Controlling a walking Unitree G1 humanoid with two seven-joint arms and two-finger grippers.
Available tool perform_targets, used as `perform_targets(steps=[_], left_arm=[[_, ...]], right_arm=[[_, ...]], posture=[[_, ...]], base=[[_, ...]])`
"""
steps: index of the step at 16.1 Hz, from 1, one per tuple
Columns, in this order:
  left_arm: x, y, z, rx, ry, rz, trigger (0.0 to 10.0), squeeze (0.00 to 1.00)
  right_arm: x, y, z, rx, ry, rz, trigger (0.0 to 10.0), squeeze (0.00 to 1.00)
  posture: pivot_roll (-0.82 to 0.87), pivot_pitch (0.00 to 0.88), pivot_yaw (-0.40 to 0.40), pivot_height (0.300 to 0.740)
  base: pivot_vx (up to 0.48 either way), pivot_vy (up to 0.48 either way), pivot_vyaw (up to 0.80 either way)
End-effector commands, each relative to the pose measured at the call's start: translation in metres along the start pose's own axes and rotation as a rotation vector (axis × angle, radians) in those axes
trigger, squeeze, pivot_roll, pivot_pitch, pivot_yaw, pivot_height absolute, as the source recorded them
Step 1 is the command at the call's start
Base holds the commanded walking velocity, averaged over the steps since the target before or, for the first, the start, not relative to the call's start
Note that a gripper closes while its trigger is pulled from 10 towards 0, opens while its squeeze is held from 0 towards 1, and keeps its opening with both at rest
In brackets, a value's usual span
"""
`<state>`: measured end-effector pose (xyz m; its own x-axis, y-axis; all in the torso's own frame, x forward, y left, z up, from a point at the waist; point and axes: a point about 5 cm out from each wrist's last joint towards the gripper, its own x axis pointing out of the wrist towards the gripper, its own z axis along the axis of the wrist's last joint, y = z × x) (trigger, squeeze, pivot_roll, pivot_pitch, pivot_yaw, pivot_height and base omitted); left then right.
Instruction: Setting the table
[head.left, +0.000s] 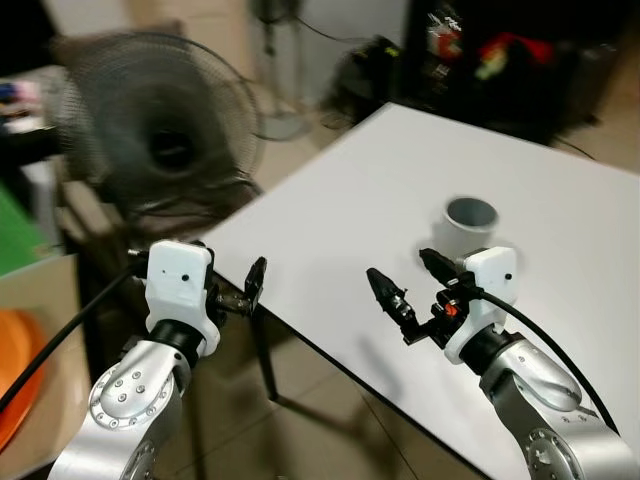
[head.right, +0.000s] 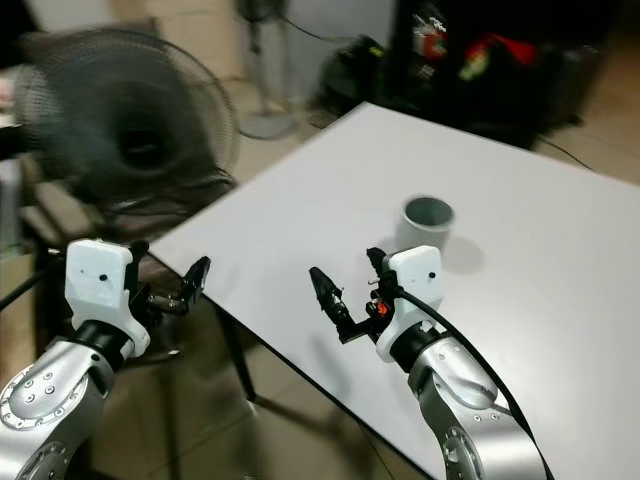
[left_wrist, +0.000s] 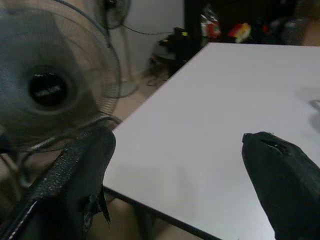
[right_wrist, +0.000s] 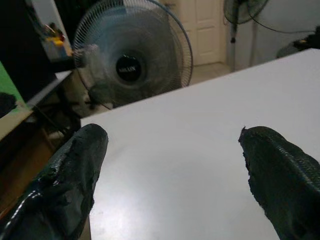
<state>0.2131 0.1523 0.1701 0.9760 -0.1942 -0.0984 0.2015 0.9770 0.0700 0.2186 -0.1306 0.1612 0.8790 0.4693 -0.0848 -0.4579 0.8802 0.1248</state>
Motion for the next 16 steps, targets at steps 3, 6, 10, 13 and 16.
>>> perform_targets(steps=[3, 6, 10, 13, 16], left_arm=[[0.001, 0.0036, 0.0017, -0.005, -0.015, 0.029, 10.0, 0.0], [0.0035, 0.0068, 0.0034, -0.023, -0.023, 0.042, 10.0, 0.0], [0.0012, 0.0036, 0.003, -0.033, -0.025, 0.035, 10.0, 0.0], [-0.0003, 0.0041, 0.0071, -0.031, -0.047, 0.034, 10.0, 0.0], [-0.0026, 0.0042, 0.0042, 0.003, -0.021, 0.031, 10.0, 0.0]], right_arm=[[-0.0022, -0.0012, 0.0, 0.009, -0.012, -0.014, 10.0, 1.0], [-0.0009, -0.0004, -0.0011, -0.001, -0.006, -0.015, 10.0, 1.0], [0.0019, -0.0051, 0.0012, -0.014, -0.004, -0.039, 10.0, 1.0], [0.0025, -0.0017, 0.0, -0.007, 0.003, -0.01, 10.0, 1.0], [0.0017, 0.0022, -0.0047, 0.023, 0.019, 0.01, 10.0, 1.0]], posture=[[-0.04, 0.0, 0.076, 0.74], [-0.04, 0.0, 0.068, 0.74], [-0.04, 0.0, 0.06, 0.74], [-0.03, 0.0, 0.057, 0.74], [-0.03, 0.0, 0.061, 0.74]], base=[[0.0, 0.0, 0.8], [0.0, 0.0, 0.8], [0.0, 0.0, 0.8], [0.0, 0.0, 0.8], [0.0, 0.0, 0.8]])
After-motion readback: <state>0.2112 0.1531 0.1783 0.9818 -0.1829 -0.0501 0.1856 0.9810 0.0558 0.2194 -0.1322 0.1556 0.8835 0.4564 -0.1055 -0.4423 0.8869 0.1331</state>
